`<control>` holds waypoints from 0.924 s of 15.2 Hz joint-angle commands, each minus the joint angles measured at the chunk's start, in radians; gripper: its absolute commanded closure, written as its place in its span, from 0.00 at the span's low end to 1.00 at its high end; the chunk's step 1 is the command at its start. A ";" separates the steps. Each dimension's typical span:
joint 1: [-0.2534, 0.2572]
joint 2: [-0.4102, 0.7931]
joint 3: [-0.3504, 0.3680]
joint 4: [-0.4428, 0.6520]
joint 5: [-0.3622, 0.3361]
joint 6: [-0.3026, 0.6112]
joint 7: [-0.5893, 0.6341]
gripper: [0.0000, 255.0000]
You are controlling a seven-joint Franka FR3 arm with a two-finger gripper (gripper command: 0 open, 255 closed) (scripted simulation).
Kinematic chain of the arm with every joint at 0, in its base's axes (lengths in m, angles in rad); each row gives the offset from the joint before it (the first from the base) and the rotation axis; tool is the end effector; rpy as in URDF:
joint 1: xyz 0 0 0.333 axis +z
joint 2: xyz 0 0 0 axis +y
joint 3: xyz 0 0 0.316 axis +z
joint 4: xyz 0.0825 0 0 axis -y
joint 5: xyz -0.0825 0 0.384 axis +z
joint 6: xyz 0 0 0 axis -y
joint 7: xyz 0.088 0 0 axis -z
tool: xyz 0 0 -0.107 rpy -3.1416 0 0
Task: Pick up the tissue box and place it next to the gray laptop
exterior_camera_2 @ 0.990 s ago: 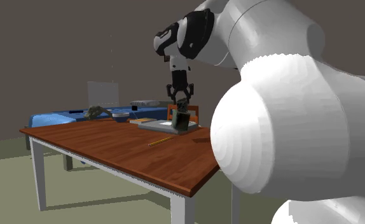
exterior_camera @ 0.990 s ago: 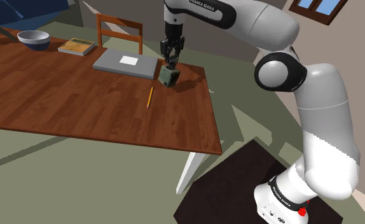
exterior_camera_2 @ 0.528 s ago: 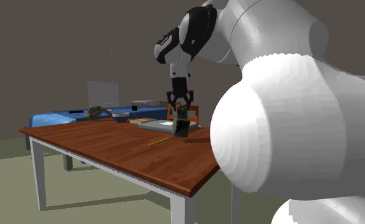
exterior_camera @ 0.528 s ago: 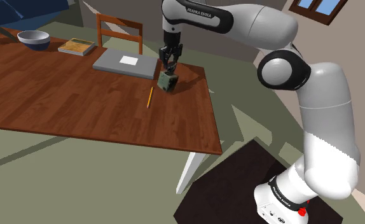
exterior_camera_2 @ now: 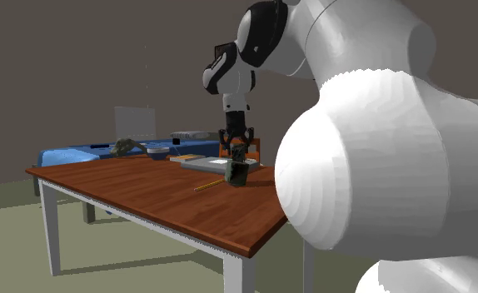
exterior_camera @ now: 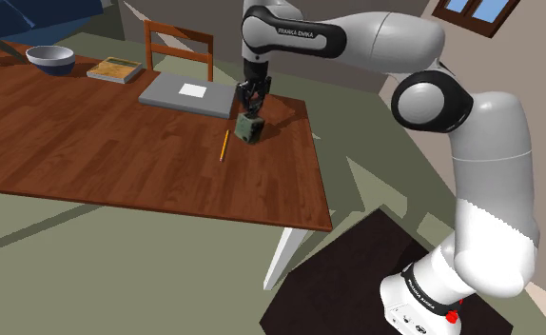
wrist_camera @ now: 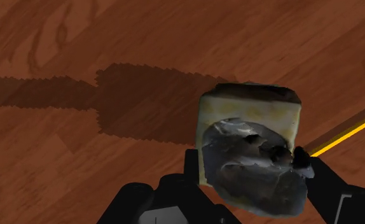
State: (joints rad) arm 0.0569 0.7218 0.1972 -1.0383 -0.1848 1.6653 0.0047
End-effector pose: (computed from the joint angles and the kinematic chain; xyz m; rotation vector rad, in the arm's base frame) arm 0.7307 0.1229 0.4154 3.0569 0.3558 -0.1184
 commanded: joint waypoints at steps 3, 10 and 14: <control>-0.003 0.009 -0.001 -0.049 -0.002 0.047 0.006 1.00; -0.006 0.023 -0.005 -0.120 -0.005 0.131 0.014 1.00; -0.005 0.028 -0.009 -0.134 -0.004 0.151 0.015 1.00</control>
State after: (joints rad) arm 0.0572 0.7068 0.1973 -1.1508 -0.1836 1.8130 0.0188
